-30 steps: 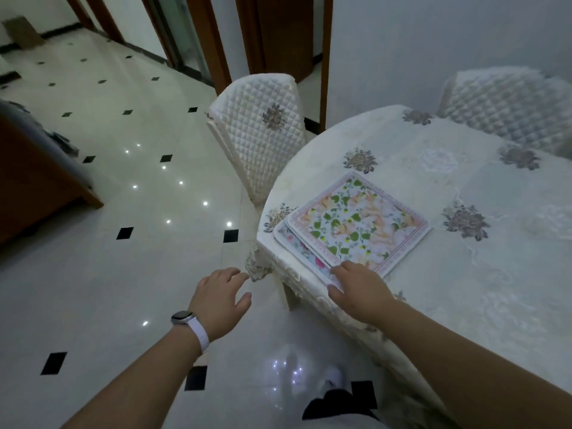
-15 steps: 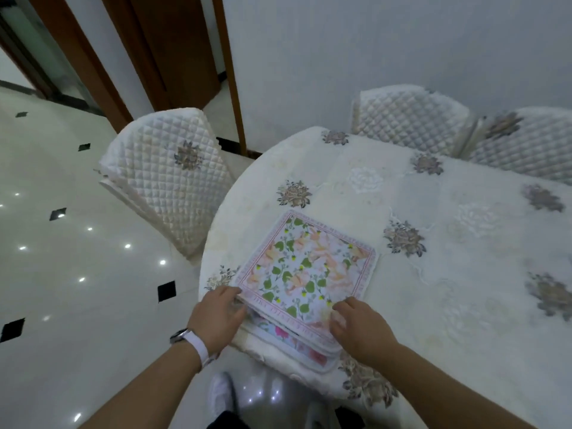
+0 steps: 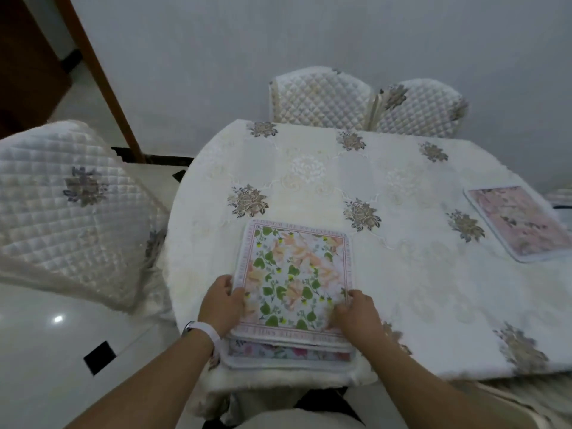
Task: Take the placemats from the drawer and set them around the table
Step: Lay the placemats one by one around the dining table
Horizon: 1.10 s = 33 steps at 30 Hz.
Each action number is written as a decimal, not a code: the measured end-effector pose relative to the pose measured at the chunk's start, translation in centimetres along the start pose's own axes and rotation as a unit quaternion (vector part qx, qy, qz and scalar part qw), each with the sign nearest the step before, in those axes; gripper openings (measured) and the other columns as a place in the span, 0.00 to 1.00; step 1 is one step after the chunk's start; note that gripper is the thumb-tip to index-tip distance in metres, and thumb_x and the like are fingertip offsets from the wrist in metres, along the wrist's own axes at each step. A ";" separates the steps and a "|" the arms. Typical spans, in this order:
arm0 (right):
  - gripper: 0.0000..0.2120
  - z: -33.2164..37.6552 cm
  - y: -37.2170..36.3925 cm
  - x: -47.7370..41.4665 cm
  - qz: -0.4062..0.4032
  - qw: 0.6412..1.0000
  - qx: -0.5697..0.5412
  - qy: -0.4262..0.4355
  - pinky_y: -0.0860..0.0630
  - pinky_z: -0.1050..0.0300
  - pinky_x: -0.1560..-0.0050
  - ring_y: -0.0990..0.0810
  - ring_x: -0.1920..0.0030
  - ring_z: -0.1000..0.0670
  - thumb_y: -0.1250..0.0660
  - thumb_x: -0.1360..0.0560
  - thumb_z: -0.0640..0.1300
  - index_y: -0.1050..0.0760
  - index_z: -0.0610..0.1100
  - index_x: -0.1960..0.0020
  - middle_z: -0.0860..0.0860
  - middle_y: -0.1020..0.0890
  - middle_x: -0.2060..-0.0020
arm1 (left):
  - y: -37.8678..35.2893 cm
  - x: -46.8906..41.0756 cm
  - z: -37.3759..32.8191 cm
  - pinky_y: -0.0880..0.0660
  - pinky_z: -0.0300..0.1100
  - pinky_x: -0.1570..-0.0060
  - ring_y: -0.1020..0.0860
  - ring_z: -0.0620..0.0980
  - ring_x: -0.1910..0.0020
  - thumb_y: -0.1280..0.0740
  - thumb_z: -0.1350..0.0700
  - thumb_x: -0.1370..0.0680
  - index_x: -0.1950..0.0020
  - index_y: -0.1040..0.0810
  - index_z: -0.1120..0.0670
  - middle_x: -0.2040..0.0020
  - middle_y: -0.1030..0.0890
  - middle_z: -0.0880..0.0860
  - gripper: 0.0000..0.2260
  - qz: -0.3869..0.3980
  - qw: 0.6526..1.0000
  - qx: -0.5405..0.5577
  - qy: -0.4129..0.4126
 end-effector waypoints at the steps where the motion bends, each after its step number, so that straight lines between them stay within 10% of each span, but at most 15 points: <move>1: 0.24 -0.2 -0.5 0.2 0.004 1.000 -0.021 -0.016 0.22 0.48 0.45 0.22 0.47 0.43 0.38 0.28 0.50 0.30 0.42 0.34 0.42 0.23 0.42 | -0.1 -0.6 -0.1 0.23 0.46 0.52 0.21 0.52 0.51 0.36 0.53 0.20 0.34 0.28 0.54 0.44 0.20 0.53 0.15 0.002 1.000 0.007 0.005; 6: 0.32 0.5 -1.7 1.2 0.021 0.998 -0.031 -0.044 0.25 0.47 0.41 0.24 0.40 0.42 0.39 0.26 0.53 0.39 0.43 0.25 0.43 0.30 0.33 | -0.6 -2.2 -0.4 0.27 0.41 0.66 0.21 0.49 0.60 0.38 0.54 0.20 0.27 0.36 0.56 0.43 0.23 0.55 0.22 0.014 1.000 0.021 0.018; 14: 0.23 -1.2 -0.7 -0.3 -0.014 0.993 -0.066 -0.094 0.23 0.46 0.46 0.23 0.48 0.42 0.36 0.27 0.51 0.31 0.41 0.36 0.43 0.27 0.42 | -0.6 -3.5 -0.2 0.25 0.50 0.44 0.23 0.58 0.44 0.36 0.53 0.21 0.30 0.30 0.57 0.38 0.23 0.58 0.20 0.032 0.997 0.033 0.057; 20: 0.30 -2.5 0.4 -0.6 -0.043 0.977 -0.170 -0.118 0.22 0.50 0.49 0.21 0.47 0.44 0.36 0.25 0.48 0.37 0.41 0.26 0.42 0.25 0.37 | -1.9 -4.3 -0.4 0.19 0.58 0.51 0.17 0.59 0.54 0.34 0.59 0.23 0.37 0.23 0.57 0.48 0.17 0.57 0.14 0.108 0.988 0.074 0.085; 33: 0.06 -3.1 1.9 1.1 -0.073 0.970 -0.201 -0.119 0.25 0.57 0.63 0.19 0.58 0.51 0.35 0.24 0.43 0.25 0.45 0.47 0.51 0.18 0.57 | -2.8 -4.0 -3.0 0.22 0.45 0.61 0.20 0.55 0.52 0.35 0.61 0.22 0.39 0.25 0.52 0.47 0.19 0.54 0.12 0.136 0.990 0.044 -0.001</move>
Point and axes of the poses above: each hand's wrist, its own x-axis away from the middle knuckle, its own y-axis out of the back of the hand, z = x × y, the point moved 9 cm from there along -x, towards the middle knuckle
